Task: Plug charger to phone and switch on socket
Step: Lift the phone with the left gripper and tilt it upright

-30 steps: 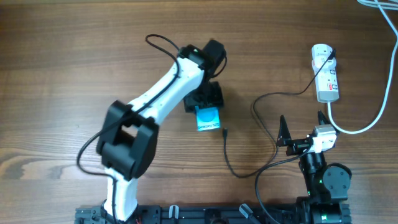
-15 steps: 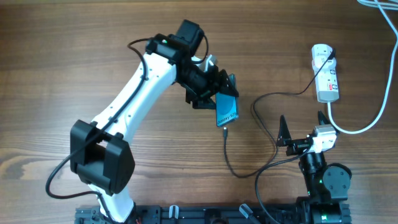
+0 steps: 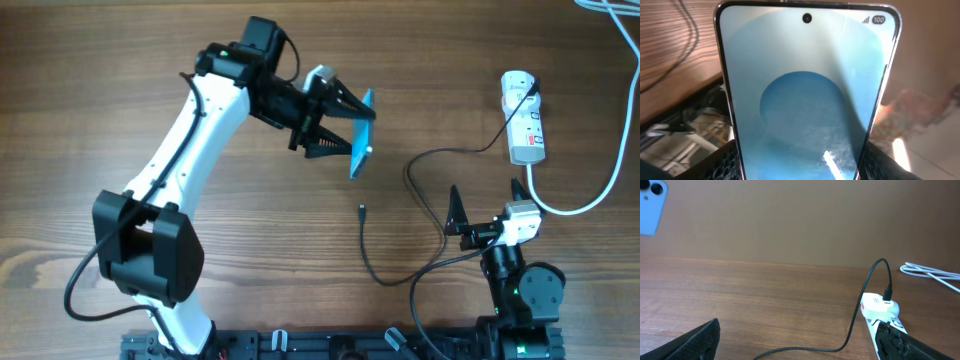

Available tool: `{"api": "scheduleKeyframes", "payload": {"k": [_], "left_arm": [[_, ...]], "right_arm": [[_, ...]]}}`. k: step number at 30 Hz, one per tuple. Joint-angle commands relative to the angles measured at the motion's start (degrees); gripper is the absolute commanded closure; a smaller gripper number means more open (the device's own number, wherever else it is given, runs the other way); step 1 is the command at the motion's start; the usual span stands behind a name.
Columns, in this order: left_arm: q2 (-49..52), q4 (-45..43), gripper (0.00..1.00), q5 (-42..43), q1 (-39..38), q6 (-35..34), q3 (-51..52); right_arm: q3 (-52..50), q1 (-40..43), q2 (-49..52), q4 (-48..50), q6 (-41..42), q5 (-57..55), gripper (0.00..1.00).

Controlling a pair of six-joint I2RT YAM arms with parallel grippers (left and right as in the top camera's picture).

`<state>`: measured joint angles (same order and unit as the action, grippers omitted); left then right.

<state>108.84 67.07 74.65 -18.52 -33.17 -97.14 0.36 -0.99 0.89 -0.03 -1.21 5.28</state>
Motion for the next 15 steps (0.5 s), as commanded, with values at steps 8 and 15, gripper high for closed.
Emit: {"api": "scheduleKeyframes", "payload": {"k": [8, 15], "left_arm": [[-1.81, -0.20, 0.34, 7.63, 4.15, -9.77, -1.51], [-1.81, -0.63, 0.36, 15.69, 7.15, -9.77, -1.51]], "right_arm": [[-0.04, -0.22, -0.46, 0.13, -0.28, -0.79, 0.00], [-0.04, -0.22, -0.46, 0.13, -0.26, -0.79, 0.00]]}}
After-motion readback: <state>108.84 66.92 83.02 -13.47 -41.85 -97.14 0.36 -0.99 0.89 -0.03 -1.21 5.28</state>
